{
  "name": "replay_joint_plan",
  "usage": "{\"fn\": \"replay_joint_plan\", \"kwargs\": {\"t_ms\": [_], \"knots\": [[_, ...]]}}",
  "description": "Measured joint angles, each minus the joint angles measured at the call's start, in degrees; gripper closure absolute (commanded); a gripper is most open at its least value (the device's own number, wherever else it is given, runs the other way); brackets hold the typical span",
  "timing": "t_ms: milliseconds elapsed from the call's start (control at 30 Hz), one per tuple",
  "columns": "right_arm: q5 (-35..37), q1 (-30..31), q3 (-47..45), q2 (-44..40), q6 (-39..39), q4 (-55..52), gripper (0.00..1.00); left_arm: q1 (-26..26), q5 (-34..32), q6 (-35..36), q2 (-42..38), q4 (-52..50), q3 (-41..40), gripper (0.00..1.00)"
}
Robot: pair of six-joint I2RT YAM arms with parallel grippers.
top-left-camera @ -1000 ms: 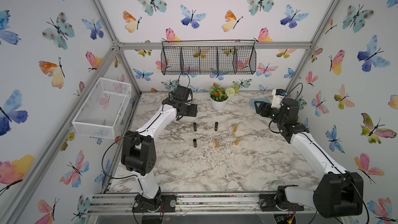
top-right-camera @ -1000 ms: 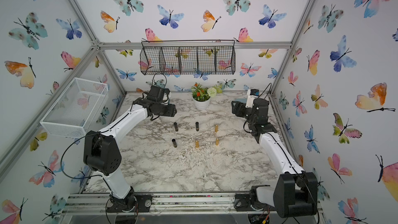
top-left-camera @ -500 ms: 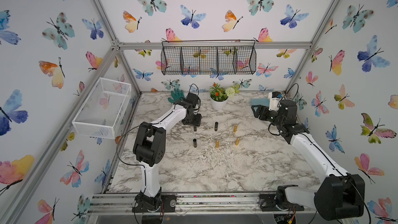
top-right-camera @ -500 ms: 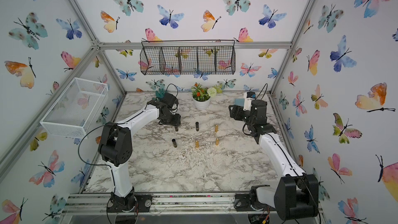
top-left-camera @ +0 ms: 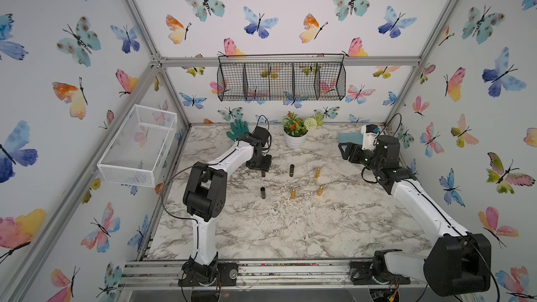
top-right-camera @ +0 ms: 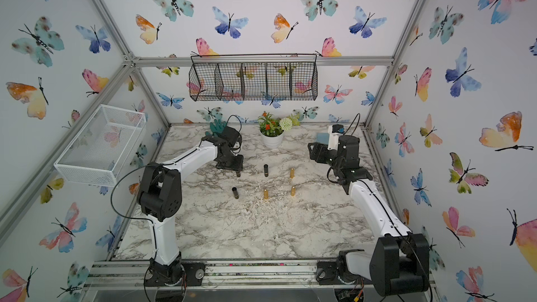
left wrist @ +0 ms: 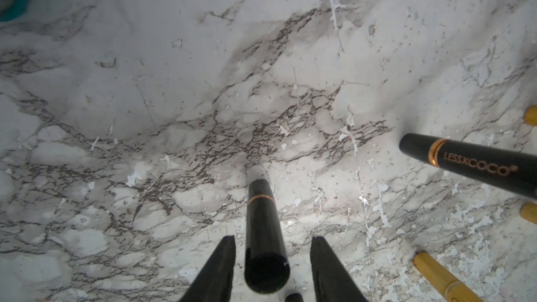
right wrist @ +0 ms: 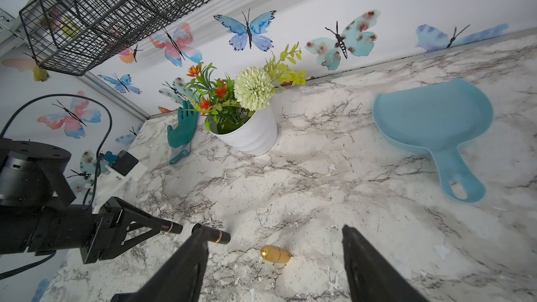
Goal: Open the lipstick cap
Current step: Pick up the lipstick at the center of the board.
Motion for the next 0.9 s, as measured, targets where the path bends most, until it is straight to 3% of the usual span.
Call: {"fn": "replay_joint_plan", "kwargs": {"t_ms": [200, 367, 567, 733, 900], "knots": [[-0.02, 0.0, -0.2, 0.33, -0.11, 0.09, 0.25, 0.0, 0.02, 0.09, 1.16, -0.22, 0.37, 0.69], [-0.04, 0.0, -0.2, 0.61, -0.35, 0.2, 0.27, 0.02, 0.0, 0.44, 1.14, -0.46, 0.46, 0.84], [-1.64, 0.98, -0.09, 1.27, -1.62, 0.24, 0.3, 0.0, -1.77, 0.61, 0.83, -1.77, 0.98, 0.9], [-3.39, 7.72, 3.15, 4.04, -6.93, -0.81, 0.3, 0.26, -1.75, -0.28, -2.99, -6.58, 5.35, 0.9], [-8.59, 17.2, 7.87, 4.79, -13.62, -0.63, 0.34, 1.6, 3.19, -1.97, -14.45, -8.9, 10.25, 0.92]]}}
